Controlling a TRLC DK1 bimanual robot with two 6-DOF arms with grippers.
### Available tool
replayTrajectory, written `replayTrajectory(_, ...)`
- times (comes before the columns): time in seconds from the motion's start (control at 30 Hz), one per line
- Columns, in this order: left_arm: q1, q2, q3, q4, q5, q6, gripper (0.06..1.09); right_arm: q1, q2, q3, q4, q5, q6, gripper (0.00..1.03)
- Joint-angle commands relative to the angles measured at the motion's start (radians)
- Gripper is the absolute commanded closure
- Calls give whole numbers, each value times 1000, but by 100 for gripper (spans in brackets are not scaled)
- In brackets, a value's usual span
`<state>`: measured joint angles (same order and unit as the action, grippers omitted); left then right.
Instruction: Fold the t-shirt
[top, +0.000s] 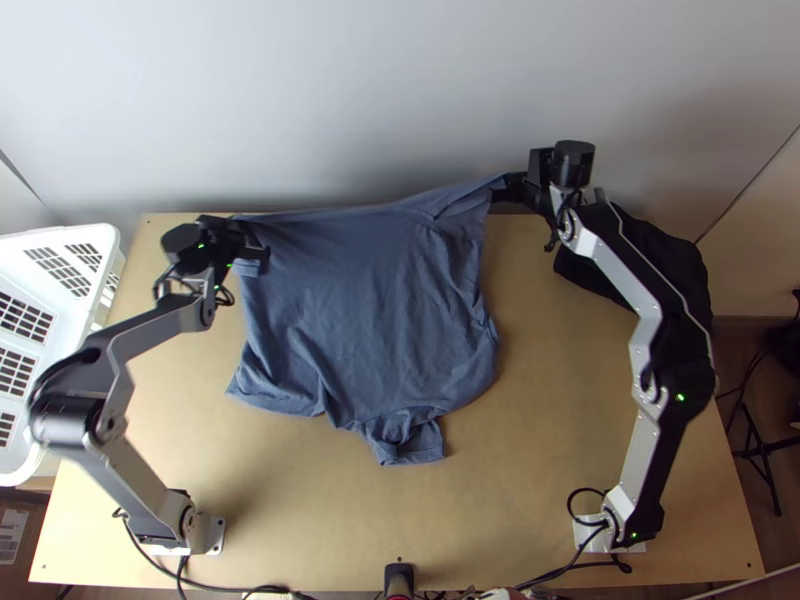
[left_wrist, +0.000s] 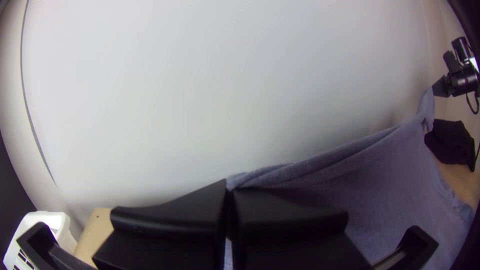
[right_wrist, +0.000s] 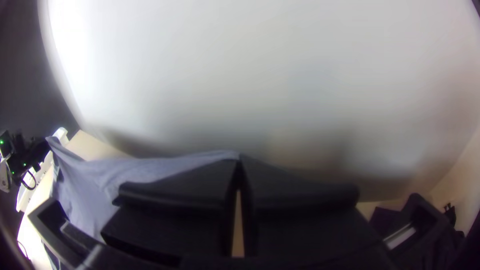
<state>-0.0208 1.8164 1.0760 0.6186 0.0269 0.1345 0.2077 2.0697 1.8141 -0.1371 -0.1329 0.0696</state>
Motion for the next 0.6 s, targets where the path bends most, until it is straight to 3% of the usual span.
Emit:
replayTrajectory(0.0,-39,198,134,-80,1,56,105,16,152,128,-6,15,-4,100)
replayTrajectory(0.27,-70,208,170,-260,1,73,104,53,109,70,-36,15,7,100)
replayTrajectory(0.57,-10,201,260,-385,2,203,104,22,7,-55,-27,15,7,100)
